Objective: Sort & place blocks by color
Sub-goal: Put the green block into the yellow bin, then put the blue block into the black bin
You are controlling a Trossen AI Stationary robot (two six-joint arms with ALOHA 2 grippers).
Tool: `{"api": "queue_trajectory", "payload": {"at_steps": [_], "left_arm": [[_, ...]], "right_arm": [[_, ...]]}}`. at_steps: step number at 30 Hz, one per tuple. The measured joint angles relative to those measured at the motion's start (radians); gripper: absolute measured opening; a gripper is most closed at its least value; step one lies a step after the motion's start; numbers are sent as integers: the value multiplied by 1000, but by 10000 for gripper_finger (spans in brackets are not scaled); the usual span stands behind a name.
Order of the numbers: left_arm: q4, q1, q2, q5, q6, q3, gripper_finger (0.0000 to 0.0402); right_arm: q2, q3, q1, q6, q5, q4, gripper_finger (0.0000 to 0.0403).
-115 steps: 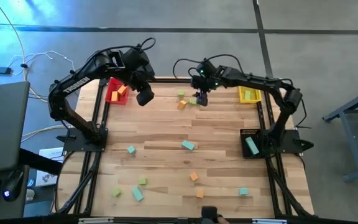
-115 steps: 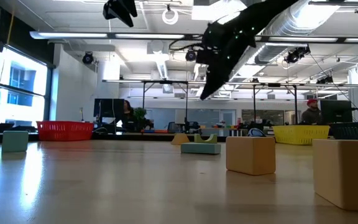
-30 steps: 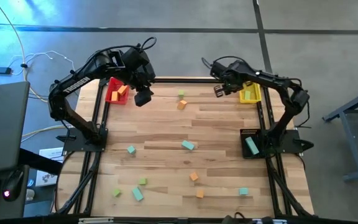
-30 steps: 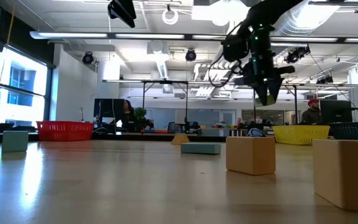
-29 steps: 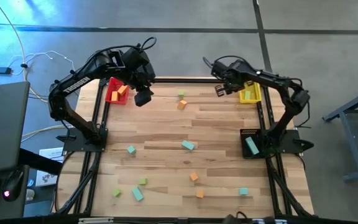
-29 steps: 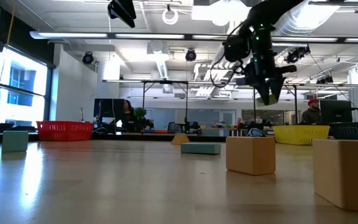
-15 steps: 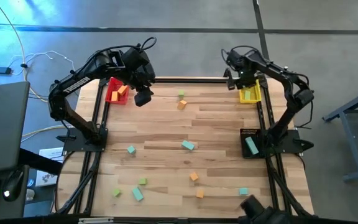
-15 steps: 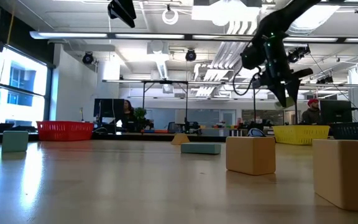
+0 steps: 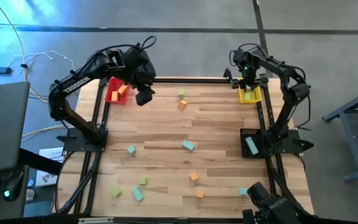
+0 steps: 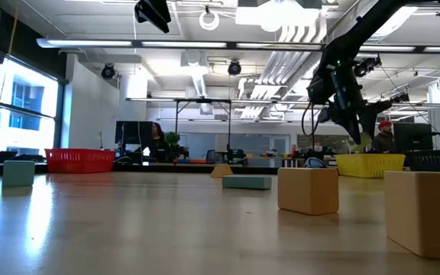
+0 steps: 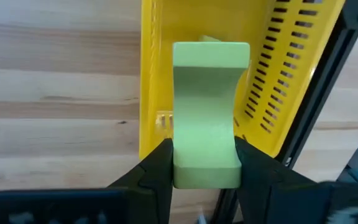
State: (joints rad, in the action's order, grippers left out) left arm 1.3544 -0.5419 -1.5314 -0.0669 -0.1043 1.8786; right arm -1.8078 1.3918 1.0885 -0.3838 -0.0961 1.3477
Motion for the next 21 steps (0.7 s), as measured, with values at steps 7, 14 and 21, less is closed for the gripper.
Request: {"api": "queue_trajectory", "payload": {"at_steps": [7, 14, 21], "left_arm": [[1, 0, 0, 0, 22, 0, 186], [2, 0, 0, 0, 22, 0, 186], [7, 0, 0, 0, 33, 0, 186]], "right_arm": [[-11, 0, 0, 11, -20, -13, 174], [-8, 0, -2, 44, 2, 19, 186], [80, 0, -43, 45, -21, 67, 187]]}}
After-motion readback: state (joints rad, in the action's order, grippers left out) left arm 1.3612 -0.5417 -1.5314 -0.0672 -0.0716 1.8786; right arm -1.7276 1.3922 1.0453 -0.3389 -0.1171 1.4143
